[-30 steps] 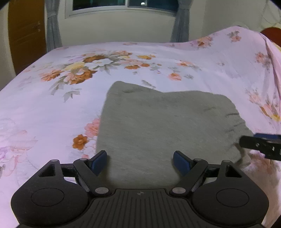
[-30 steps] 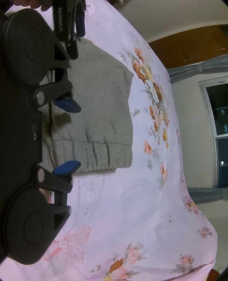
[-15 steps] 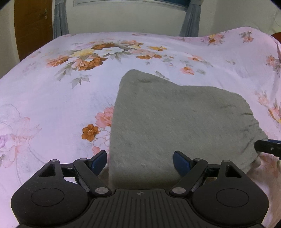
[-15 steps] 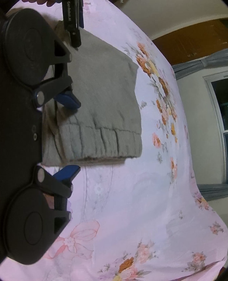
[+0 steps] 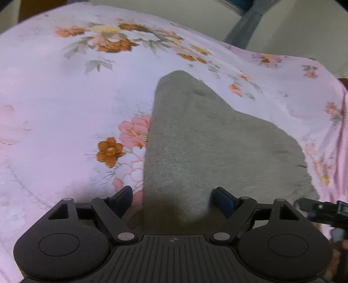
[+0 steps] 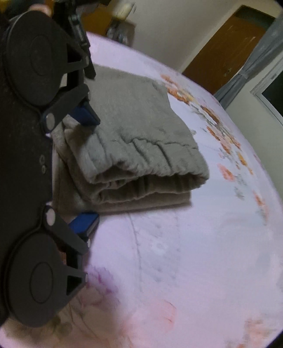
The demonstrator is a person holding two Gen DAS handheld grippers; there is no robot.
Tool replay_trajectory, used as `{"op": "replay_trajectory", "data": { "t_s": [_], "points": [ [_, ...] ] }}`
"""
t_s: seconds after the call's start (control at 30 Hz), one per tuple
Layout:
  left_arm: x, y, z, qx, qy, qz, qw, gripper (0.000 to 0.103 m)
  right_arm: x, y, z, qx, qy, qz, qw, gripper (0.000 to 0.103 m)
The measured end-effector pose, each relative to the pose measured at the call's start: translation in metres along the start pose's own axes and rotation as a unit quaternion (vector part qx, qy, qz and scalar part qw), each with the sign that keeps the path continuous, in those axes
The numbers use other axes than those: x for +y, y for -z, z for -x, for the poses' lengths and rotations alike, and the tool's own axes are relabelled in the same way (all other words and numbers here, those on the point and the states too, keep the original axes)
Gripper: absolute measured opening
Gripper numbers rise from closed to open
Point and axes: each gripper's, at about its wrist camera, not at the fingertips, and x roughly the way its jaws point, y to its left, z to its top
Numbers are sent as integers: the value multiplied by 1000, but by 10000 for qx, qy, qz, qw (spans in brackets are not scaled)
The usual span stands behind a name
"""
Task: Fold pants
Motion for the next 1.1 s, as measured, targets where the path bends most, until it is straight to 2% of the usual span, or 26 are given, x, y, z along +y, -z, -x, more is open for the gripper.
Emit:
{"op": "replay_trajectory", "data": {
  "t_s": [0.03,0.13,0.2,0.27,0.4,0.5,0.6,0.73,0.83,0.97,1.1],
  "points": [
    [3,-1,-3,59,188,22,9998,64,-5,-2,-2,43,-141,-46,9999,86],
    [10,-7,-13,198,510,226,9982,58,-17,-8,-8,150,-542,-125,9983,84],
    [13,-9,-18,239,661,347,9969,55,-24,-11,-13,194,-865,-193,9959,78],
    [13,-10,-22,233,840,491,9950,50,-31,-11,-17,194,-1237,-345,9915,71],
    [9,-8,-27,176,1063,606,9923,49,-38,-15,-33,174,-1855,-643,9804,67],
    [2,-11,-36,151,1134,700,9910,49,-28,-20,-49,205,-1763,-455,9831,64],
    [-15,-15,-45,85,849,474,9952,49,-12,-22,-55,113,-1400,-193,9899,58],
    [-33,-16,-37,-107,441,130,9989,36,7,-16,-42,-104,-996,-77,9949,55],
    [-37,-19,-22,-318,440,112,9985,31,19,-15,-24,-413,-1368,-242,9894,55],
    [-44,-29,5,-655,644,64,9958,24,45,-22,-7,-583,-1676,-94,9841,54],
    [-47,-46,33,-985,764,27,9922,24,75,-34,9,-766,-1912,154,9784,55]
  ]
}}
